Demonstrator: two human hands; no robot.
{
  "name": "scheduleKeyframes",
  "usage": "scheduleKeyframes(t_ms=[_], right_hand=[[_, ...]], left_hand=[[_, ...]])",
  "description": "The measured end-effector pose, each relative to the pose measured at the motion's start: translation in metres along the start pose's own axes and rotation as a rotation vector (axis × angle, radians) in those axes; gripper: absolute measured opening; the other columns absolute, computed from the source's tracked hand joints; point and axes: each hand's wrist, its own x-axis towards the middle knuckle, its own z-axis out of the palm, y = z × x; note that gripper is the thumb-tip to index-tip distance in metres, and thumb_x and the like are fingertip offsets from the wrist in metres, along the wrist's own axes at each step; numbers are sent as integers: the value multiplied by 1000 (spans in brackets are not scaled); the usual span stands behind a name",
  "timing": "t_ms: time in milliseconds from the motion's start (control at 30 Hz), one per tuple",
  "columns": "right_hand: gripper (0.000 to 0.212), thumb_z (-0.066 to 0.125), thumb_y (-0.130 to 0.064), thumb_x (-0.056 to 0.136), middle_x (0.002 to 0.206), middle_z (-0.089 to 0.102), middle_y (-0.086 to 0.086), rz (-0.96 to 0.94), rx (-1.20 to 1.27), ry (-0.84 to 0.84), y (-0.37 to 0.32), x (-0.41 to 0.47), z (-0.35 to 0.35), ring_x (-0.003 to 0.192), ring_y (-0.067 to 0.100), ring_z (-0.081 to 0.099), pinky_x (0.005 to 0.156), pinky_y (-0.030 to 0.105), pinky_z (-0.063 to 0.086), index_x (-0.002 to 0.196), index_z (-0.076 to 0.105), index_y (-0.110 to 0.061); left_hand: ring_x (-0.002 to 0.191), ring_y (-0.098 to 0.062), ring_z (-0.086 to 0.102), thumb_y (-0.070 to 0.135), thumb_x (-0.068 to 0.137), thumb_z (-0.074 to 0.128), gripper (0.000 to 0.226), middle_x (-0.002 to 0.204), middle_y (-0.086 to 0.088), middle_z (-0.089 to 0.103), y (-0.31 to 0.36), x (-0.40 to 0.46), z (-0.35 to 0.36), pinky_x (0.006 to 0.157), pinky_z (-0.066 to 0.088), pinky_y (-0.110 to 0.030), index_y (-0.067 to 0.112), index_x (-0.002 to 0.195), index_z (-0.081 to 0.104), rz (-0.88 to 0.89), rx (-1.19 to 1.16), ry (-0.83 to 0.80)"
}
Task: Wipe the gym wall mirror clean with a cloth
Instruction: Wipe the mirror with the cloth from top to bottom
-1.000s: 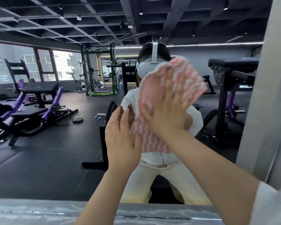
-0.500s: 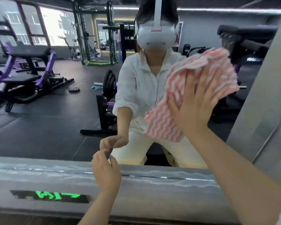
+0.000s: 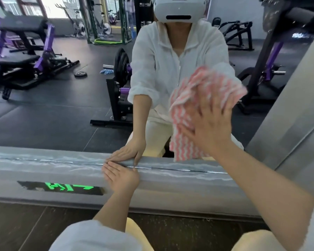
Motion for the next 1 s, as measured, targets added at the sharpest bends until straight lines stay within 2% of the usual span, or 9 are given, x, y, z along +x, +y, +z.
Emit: scheduleKeyframes(t_ms=[100,200,333,433,500,700,867,900,1000], right_hand=[[75,31,-64,95,147,31,32,307,13,35,7,18,-12,132,55,30,100,74,22,144,27,-9],[69,33,-58,96,148,30,31,401,44,67,-18,21,-8,133,55,26,104,72,14,145,24,-10],[65,36,-48,93,154,13,16,0,113,-60,-57,-42,23,142,41,11,105,72,10,148,20,-19],[61,40,-42,90,161,2,9,-233,93,-104,-45,-95,36,148,32,-6,112,61,3,146,26,-22],[59,44,-39,89,158,15,10,-248,59,-128,-20,-122,37,146,33,3,108,63,10,143,32,-20],[59,48,-40,86,161,-9,10,-184,-12,-233,41,-168,28,146,39,-7,110,66,-3,136,38,-11],[116,75,-46,73,160,-15,11,-258,-1,-257,1,-144,33,145,39,-16,110,65,-12,154,-2,-16],[111,72,-43,76,161,-12,10,-284,11,-253,-15,-134,32,145,36,-16,110,64,-14,154,-3,-20],[70,41,-11,84,155,18,1,-303,95,-200,-51,-111,30,147,29,-15,113,59,-15,149,19,-27]], left_hand=[[144,-36,-13,48,100,22,82,154,-28,-14,-2,-1,-3,116,-8,-42,-13,143,-14,20,130,-60],[145,-38,-11,51,100,16,82,154,-29,-13,-2,-2,-4,117,-6,-43,-13,143,-11,43,245,-69],[145,-40,-7,52,99,12,82,154,-31,-11,-2,-3,-6,117,-2,-44,-13,143,-10,69,351,-71],[145,-40,-6,54,99,11,83,154,-30,-9,-1,-4,-6,118,0,-44,-12,144,-9,62,396,-68],[145,-39,-6,57,98,10,85,155,-28,-9,0,-4,-6,118,0,-43,-10,145,-10,55,410,-74],[145,-38,-6,58,97,10,85,156,-27,-9,0,-5,-7,118,0,-42,-9,146,-10,60,428,-75],[145,-39,-6,55,98,12,84,155,-29,-8,-1,-6,-6,118,-1,-43,-11,145,-9,64,409,-66],[145,-39,-6,55,98,12,84,155,-29,-9,-1,-5,-6,118,-1,-43,-11,145,-9,66,408,-67],[145,-39,-7,54,98,12,83,154,-30,-9,-4,-3,-5,118,-1,-44,-11,145,-10,70,394,-72]])
